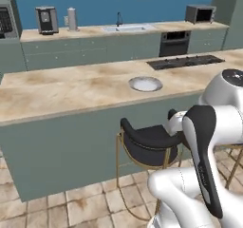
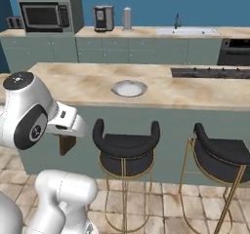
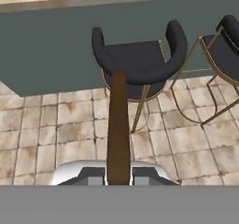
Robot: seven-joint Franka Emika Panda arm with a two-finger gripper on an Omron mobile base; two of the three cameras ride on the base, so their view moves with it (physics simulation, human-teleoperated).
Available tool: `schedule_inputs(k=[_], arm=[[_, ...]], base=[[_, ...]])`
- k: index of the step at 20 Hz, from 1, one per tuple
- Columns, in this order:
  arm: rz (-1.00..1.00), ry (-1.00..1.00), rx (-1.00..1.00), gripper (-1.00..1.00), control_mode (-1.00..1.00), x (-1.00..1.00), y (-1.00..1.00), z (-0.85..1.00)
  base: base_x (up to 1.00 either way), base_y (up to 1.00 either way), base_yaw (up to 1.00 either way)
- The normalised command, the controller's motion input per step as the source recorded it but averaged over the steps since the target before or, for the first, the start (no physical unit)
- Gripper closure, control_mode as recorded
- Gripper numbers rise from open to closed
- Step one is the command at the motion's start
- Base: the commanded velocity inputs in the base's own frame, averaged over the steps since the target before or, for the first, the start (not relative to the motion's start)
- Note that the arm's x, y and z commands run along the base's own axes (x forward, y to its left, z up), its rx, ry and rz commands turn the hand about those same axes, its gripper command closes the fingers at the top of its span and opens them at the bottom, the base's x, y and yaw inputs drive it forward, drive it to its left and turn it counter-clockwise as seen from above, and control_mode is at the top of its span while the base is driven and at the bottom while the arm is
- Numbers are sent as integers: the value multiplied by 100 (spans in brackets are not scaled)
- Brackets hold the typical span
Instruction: Start the toaster. Once the lever pops up, take the bread to the plate on the dining counter.
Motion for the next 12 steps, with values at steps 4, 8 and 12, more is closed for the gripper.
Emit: schedule_inputs(k=[4,8,12], arm=[[0,0,0,100,100,0,0,0],[0,0,0,100,100,0,0,0],[0,0,0,100,100,0,0,0]], base=[[46,-69,43],[47,-40,14],[69,-16,1]])
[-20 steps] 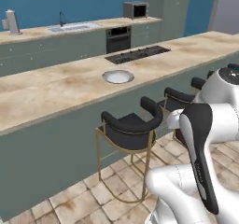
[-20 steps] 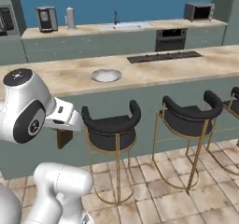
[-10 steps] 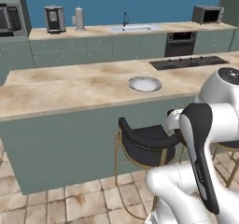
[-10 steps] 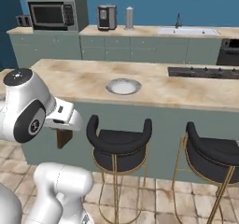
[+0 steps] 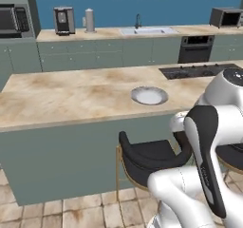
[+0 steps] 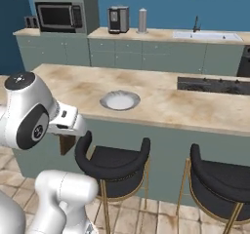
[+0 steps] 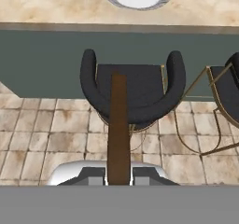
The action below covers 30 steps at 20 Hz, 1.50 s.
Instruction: Start the toaster. Once the lever pops up, take the bread to the plate on the dining counter.
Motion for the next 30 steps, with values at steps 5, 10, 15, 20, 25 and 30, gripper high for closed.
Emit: schedule_inputs(k=[5,10,15,20,25,30], arm=[[0,0,0,100,100,0,0,0],[0,0,0,100,100,0,0,0],[3,0,4,100,-100,58,-24,0],[5,0,2,100,-100,75,-18,0],[3,0,0,100,-100,75,-7,0],[1,0,0,100,-100,58,-9,0]], base=[[59,-15,0],[52,-25,2],[12,-6,1],[0,0,0],[0,0,0],[0,0,0]])
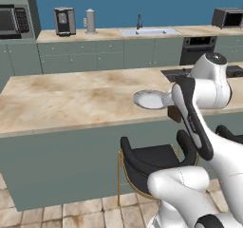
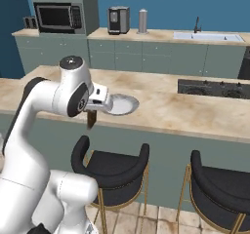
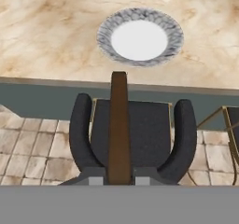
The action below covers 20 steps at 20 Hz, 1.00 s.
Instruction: Start the toaster. Once the lever pops up, take the bread to the plate on the dining counter.
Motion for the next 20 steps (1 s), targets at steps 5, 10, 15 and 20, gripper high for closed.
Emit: schedule_inputs(k=[5,10,15,20], arm=[[0,0,0,100,-100,59,-3,0],[0,0,0,100,-100,56,0,0],[0,0,0,100,-100,43,-1,0],[0,0,0,100,-100,40,0,0]], base=[[0,0,0],[0,0,0],[0,0,0],[0,0,0]])
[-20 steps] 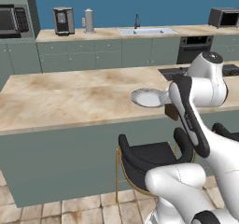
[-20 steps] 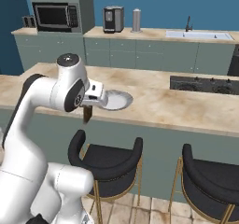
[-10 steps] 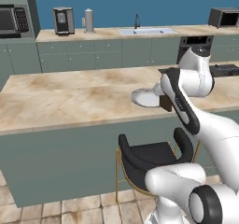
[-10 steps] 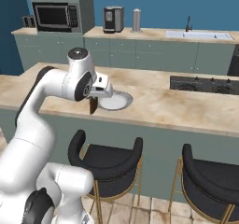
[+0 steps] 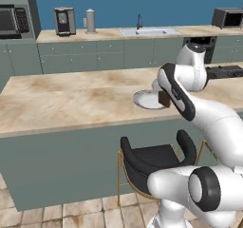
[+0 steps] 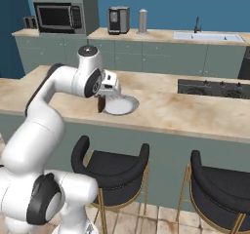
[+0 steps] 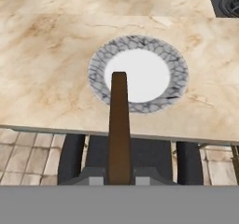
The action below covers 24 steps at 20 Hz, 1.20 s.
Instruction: Start the toaster. Once the lever pops up, take the bread to the plate on the dining counter.
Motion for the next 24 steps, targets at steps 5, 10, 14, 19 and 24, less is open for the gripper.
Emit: schedule_inputs(k=[5,10,14,19,24], arm=[[0,0,0,100,-100,42,0,-12],[0,0,0,100,-100,39,0,-21],[0,0,0,100,-100,35,-7,-17],[0,0,2,100,-100,39,-15,-11],[0,0,0,100,-100,36,-3,-17]], base=[[0,0,0],[0,0,0],[0,0,0],[0,0,0],[0,0,0]])
